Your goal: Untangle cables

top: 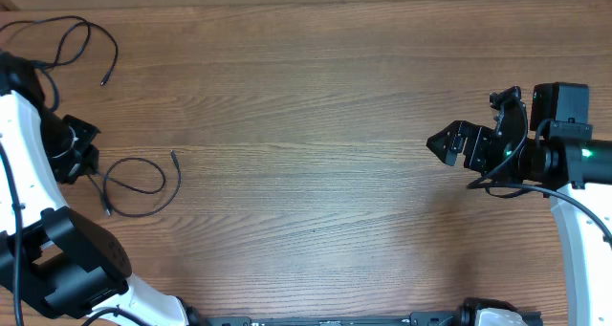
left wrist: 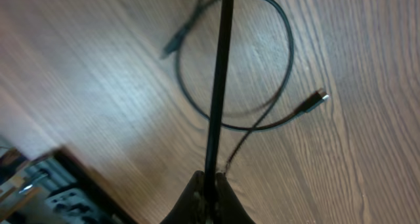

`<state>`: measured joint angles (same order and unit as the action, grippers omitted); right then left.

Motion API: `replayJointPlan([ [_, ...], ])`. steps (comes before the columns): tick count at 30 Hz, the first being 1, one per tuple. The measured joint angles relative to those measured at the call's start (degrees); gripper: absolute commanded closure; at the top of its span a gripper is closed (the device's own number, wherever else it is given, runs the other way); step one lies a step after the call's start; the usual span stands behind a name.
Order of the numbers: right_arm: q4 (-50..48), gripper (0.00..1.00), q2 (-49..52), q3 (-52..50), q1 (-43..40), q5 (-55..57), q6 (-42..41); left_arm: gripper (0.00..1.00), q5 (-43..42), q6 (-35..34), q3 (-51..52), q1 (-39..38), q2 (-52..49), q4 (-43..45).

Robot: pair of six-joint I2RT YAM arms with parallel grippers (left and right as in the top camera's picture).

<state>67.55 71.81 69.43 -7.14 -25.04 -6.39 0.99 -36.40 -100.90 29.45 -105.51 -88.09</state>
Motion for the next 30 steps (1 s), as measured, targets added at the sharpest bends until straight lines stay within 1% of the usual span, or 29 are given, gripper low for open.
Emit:
replayJointPlan([
  [4, 0.02, 0.0, 0.0, 0.0, 0.0, 0.02, 0.0, 0.89, -3.04, 0.63, 6.03, -0.55, 0.11, 5.97],
  [9, 0.02, 0.0, 0.0, 0.0, 0.0, 0.02, 0.0, 0.88, -4.44, 0.76, 14.08, -0.57, 0.15, 13.6],
  [11, 0.04, 0.0, 0.0, 0.0, 0.0, 0.02, 0.0, 0.84, -4.55, 0.81, 16.61, -0.55, 0.24, 15.78],
  [12, 0.02, 0.0, 0.0, 0.0, 0.0, 0.02, 0.0, 0.8, -4.68, 0.83, 17.86, -0.55, 0.26, 17.0],
  [13, 0.02, 0.0, 0.0, 0.0, 0.0, 0.02, 0.02, 0.72, -4.72, 0.87, 19.04, -0.55, 0.26, 18.16],
  [14, 0.0, 0.0, 0.0, 0.0, 0.0, 0.02, 0.0, 0.69, -4.74, 0.92, 20.41, -0.55, 0.26, 19.45],
  [17, 0.02, 0.0, 0.0, 0.0, 0.0, 0.0, 0.0, 0.64, -4.7, 1.11, 24.02, -0.57, 0.26, 23.23],
  [19, 0.02, 0.0, 0.0, 0.0, 0.0, 0.0, 0.0, 0.58, -4.68, 1.27, 26.73, -0.55, 0.26, 26.05],
  [21, 0.04, 0.0, 0.0, 0.0, 0.0, 0.0, -0.02, 0.55, -4.66, 1.42, 28.92, -0.57, 0.26, 28.28],
  [23, -0.02, 0.0, 0.0, 0.0, 0.0, 0.04, 0.02, 0.48, -4.68, 1.46, 30.82, -0.57, 0.31, 30.16],
  [26, 0.02, 0.0, 0.0, 0.0, 0.0, 0.02, 0.0, 0.46, -4.66, 1.66, 33.79, -0.57, 0.31, 32.63],
  [29, 0.02, 0.0, 0.0, 0.0, 0.0, 0.02, 0.0, 0.27, -4.61, 1.68, 35.95, -0.57, 0.31, 35.8],
  [30, 0.04, 0.0, 0.0, 0.0, 0.0, 0.02, 0.0, 0.22, -4.55, 1.79, 36.65, -0.57, 0.31, 36.72],
])
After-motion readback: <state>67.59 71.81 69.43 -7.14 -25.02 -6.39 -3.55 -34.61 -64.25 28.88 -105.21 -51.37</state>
